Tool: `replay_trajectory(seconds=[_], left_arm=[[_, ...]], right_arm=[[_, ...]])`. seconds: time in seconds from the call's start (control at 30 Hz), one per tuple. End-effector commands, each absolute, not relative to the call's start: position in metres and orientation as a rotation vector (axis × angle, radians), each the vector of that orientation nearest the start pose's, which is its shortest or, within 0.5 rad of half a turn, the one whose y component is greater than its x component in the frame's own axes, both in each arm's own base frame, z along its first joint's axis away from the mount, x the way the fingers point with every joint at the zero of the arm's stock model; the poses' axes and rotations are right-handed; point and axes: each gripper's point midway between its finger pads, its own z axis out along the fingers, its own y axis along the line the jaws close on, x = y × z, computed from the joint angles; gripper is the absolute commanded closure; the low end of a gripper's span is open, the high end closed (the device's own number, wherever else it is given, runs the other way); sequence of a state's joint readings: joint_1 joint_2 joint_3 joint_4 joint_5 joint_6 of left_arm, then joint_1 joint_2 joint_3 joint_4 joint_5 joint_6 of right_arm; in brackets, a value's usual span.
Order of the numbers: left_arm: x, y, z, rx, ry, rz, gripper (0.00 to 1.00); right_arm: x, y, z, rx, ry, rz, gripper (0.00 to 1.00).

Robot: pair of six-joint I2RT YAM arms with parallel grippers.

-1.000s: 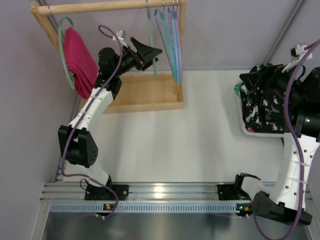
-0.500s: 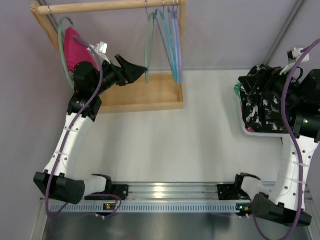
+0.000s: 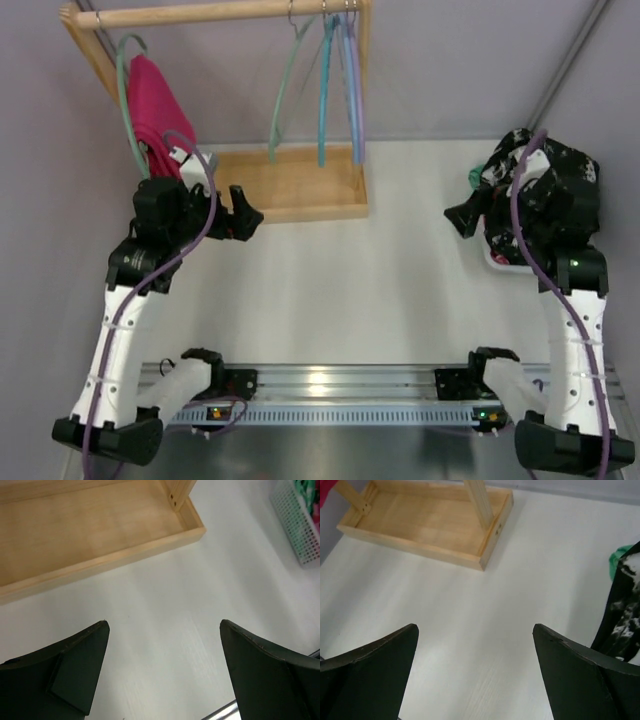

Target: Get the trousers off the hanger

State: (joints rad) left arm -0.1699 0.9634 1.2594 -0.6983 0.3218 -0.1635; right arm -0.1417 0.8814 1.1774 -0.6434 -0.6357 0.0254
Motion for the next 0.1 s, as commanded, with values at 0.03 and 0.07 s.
replay_trajectory(seconds=[0.03,0.07], left_arm=[[0.2634,-0.0843,0.3006,0.247,2.082,-0.355,0.02],[0.2629,-0.0814,0.3004,0.249,2.078,-0.334,0.01]], right_arm=[[0.264,0.0779,0.3175,-0.363,1.873,0.458,0.01],[0.264,0.0792,0.316,-0.368,1.872,0.456,0.0]])
